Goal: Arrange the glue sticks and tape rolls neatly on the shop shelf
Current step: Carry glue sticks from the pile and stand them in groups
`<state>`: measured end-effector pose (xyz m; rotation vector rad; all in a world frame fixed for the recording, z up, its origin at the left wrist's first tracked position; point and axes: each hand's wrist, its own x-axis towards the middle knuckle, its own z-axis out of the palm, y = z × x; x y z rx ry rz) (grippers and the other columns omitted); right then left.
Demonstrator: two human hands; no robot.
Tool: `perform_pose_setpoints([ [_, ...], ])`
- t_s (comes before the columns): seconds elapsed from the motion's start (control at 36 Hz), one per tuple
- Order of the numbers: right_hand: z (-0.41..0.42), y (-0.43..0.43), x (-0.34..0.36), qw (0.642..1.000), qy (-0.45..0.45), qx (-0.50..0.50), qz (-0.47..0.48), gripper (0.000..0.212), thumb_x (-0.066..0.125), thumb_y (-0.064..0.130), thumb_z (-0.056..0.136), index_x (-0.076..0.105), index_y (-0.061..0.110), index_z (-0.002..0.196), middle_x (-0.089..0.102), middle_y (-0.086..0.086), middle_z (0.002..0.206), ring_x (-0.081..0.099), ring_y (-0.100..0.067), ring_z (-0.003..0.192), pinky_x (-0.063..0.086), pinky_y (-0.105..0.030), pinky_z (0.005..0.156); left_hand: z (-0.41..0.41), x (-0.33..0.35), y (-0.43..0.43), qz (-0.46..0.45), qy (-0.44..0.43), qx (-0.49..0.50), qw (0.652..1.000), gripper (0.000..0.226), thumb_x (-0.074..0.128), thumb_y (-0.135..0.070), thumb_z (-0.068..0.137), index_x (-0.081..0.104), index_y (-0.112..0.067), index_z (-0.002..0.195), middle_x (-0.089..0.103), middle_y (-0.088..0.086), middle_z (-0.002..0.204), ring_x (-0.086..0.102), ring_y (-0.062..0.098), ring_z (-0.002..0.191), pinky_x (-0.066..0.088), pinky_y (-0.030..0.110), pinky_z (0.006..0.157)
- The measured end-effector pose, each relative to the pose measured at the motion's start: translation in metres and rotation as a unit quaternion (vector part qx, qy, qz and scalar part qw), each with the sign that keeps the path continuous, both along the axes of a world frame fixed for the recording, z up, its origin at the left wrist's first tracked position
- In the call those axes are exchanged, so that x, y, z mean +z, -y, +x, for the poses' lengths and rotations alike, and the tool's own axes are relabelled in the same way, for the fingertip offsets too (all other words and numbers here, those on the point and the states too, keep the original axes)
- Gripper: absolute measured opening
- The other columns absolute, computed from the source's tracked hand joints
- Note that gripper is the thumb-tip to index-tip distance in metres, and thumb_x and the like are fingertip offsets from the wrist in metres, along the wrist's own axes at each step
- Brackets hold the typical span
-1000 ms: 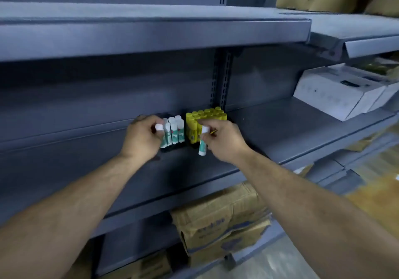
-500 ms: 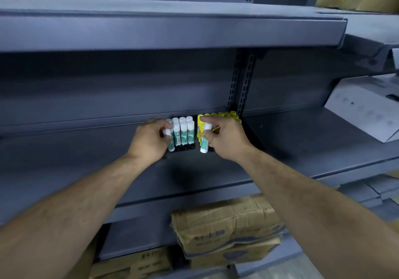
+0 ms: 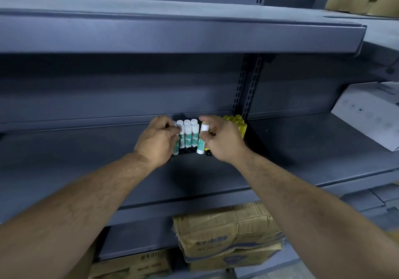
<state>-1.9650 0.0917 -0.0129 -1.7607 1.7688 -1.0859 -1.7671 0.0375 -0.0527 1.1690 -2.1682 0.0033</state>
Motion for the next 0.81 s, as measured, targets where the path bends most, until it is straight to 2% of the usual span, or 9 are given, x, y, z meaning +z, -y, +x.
perform_pose_setpoints([
  [0.06,0.005,0.004,0.001,1.0,-0.02,-0.016,-0.015,0.029,0.068,0.019,0.093,0.059,0.02,0.12,0.059,0.009,0.092,0.063,-0.014,0.08,0.052,-0.023,0.074,-0.001,0.003,0.001,-0.005,0.003,-0.004,1.0,0.012,0.068,-0.012,0.091,0.076,-0.008,0.098,0.056,0.0,0.101,0.05,0.019,0.101,0.051,0.033,0.084],
  [0.11,0.01,0.007,0.001,0.999,-0.039,-0.019,-0.025,0.019,0.069,0.018,0.091,0.055,0.019,0.105,0.061,0.007,0.086,0.059,-0.009,0.075,0.043,-0.011,0.061,-0.001,0.006,-0.001,0.004,0.017,-0.004,1.0,0.015,0.062,-0.013,0.094,0.075,-0.009,0.101,0.059,0.003,0.104,0.053,0.023,0.101,0.049,0.03,0.085],
  [0.19,0.019,0.012,-0.003,0.998,-0.065,0.001,-0.023,0.017,0.07,0.014,0.089,0.059,0.017,0.101,0.067,0.002,0.088,0.062,-0.014,0.079,0.045,-0.019,0.065,0.0,0.008,-0.004,0.012,0.046,0.003,0.999,0.021,0.057,-0.014,0.094,0.073,-0.012,0.106,0.063,0.008,0.108,0.058,0.028,0.099,0.048,0.03,0.083],
  [0.28,0.026,0.015,-0.007,0.997,-0.075,-0.001,-0.028,0.019,0.074,0.015,0.086,0.067,0.018,0.104,0.063,0.003,0.093,0.061,-0.014,0.084,0.047,-0.02,0.07,0.0,0.009,-0.004,0.018,0.006,0.016,1.0,0.015,0.068,-0.007,0.086,0.077,-0.011,0.098,0.065,0.006,0.092,0.063,0.03,0.087,0.055,0.033,0.075],
  [0.33,0.029,0.019,-0.009,0.995,-0.087,-0.009,-0.039,0.018,0.074,0.015,0.085,0.068,0.018,0.101,0.061,0.004,0.093,0.058,-0.014,0.084,0.049,-0.027,0.074,0.001,0.009,-0.005,0.016,-0.004,0.014,1.0,0.012,0.072,-0.005,0.08,0.076,-0.012,0.089,0.063,0.005,0.082,0.062,0.032,0.078,0.057,0.039,0.065],
  [0.39,0.032,0.022,-0.009,0.994,-0.099,-0.013,-0.035,0.017,0.072,0.014,0.085,0.068,0.017,0.101,0.064,0.001,0.093,0.059,-0.016,0.085,0.05,-0.033,0.078,0.002,0.01,-0.008,0.018,-0.012,0.011,1.0,0.012,0.073,-0.005,0.079,0.075,-0.013,0.088,0.063,0.004,0.081,0.062,0.031,0.075,0.056,0.039,0.062],
  [0.56,0.038,0.024,-0.011,0.993,-0.115,-0.011,-0.013,0.023,0.067,0.013,0.088,0.063,0.015,0.111,0.066,0.0,0.096,0.063,-0.019,0.088,0.051,-0.029,0.076,0.007,0.007,-0.005,0.01,-0.026,-0.004,1.0,0.018,0.074,-0.003,0.078,0.076,-0.016,0.089,0.064,-0.001,0.083,0.063,0.026,0.075,0.057,0.035,0.065],
  [0.67,0.04,0.026,-0.014,0.992,-0.126,-0.01,-0.008,0.019,0.066,0.011,0.089,0.061,0.014,0.107,0.067,-0.002,0.098,0.064,-0.019,0.087,0.052,-0.029,0.073,0.006,0.007,-0.003,0.001,-0.02,-0.011,1.0,0.014,0.07,-0.001,0.076,0.075,-0.013,0.082,0.062,0.0,0.078,0.062,0.025,0.07,0.056,0.036,0.058],
  [0.81,0.043,0.026,-0.015,0.987,-0.157,0.004,-0.038,0.016,0.068,0.009,0.088,0.064,0.011,0.103,0.065,-0.003,0.098,0.063,-0.021,0.085,0.052,-0.031,0.072,0.006,0.006,-0.001,-0.001,-0.019,-0.008,1.0,0.013,0.07,-0.001,0.076,0.074,-0.012,0.082,0.06,0.0,0.077,0.06,0.024,0.07,0.055,0.035,0.057],
])
